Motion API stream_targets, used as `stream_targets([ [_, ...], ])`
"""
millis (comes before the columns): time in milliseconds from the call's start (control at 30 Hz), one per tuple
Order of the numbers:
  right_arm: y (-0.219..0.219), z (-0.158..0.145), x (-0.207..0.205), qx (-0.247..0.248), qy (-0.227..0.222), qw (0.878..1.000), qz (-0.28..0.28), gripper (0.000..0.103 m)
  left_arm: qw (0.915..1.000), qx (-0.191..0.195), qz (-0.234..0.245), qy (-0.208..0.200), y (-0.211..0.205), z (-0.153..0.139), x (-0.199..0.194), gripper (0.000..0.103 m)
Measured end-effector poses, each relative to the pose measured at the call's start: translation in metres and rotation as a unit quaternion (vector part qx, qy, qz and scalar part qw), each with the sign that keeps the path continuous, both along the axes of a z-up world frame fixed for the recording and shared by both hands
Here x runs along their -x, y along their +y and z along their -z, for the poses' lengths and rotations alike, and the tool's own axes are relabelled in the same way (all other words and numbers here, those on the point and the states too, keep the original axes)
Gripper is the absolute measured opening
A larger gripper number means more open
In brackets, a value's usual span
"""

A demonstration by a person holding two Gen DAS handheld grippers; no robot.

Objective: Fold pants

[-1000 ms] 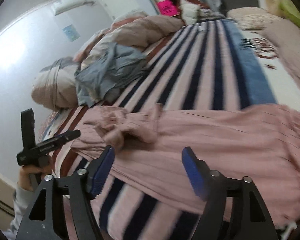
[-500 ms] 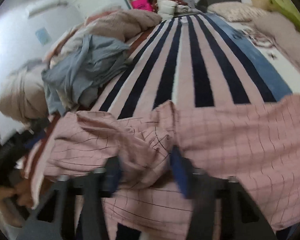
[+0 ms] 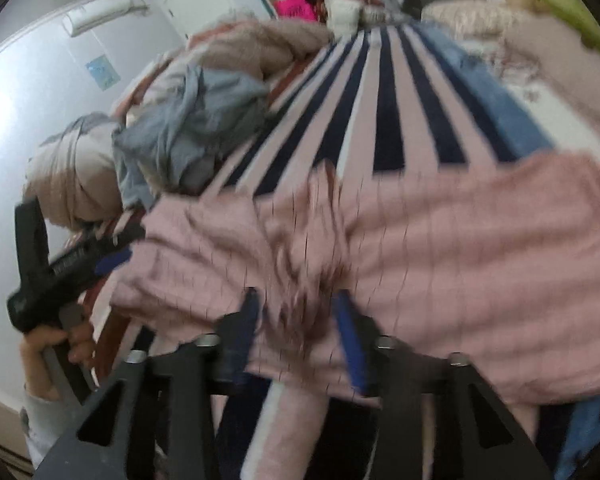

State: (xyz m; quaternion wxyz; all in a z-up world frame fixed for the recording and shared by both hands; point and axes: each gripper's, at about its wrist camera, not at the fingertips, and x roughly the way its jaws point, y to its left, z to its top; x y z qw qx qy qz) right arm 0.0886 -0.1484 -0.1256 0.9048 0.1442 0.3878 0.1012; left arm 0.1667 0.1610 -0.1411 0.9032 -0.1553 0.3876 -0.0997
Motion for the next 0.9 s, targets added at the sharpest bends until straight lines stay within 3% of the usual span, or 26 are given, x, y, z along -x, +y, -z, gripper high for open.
stream_targets([
  [33,0.003,-0.007,-0.005,0.014,-0.009,1.000,-0.008,0.057,1.0000,0.000,-0.001,-0.001,0.000,0.000,0.000,0.075],
  [167,0.021,-0.011,-0.036,0.023,-0.009,0.997,-0.077,0.060,1.0000,0.002,-0.002,-0.002,0.001,-0.001,0.000,0.075],
  [333,0.058,0.018,-0.066,0.093,0.035,0.983,-0.153,0.059,1.0000,0.003,0.005,0.005,0.003,0.001,0.000,0.075],
  [433,0.049,0.024,-0.072,0.087,0.037,0.989,-0.112,0.021,0.9999,0.003,0.007,0.010,0.005,0.004,0.000,0.075],
  [467,0.039,0.025,-0.075,0.053,0.040,0.993,-0.097,0.015,0.9999,0.004,0.009,0.013,0.005,0.005,0.000,0.075],
  [533,0.028,0.024,-0.079,0.034,0.040,0.996,-0.066,0.008,0.9997,0.005,0.012,0.018,0.006,0.007,-0.001,0.075],
  [667,0.000,0.025,-0.087,0.010,0.054,0.998,-0.013,0.006,0.9996,-0.002,0.009,0.027,0.006,0.011,-0.003,0.075],
  [800,-0.020,0.025,-0.086,0.040,0.067,0.996,0.050,0.005,0.9995,0.000,0.004,0.031,0.009,0.013,-0.004,0.075],
  [900,-0.033,0.024,-0.082,0.003,0.072,0.996,0.044,0.013,0.9995,0.004,-0.002,0.032,0.013,0.013,-0.003,0.075],
])
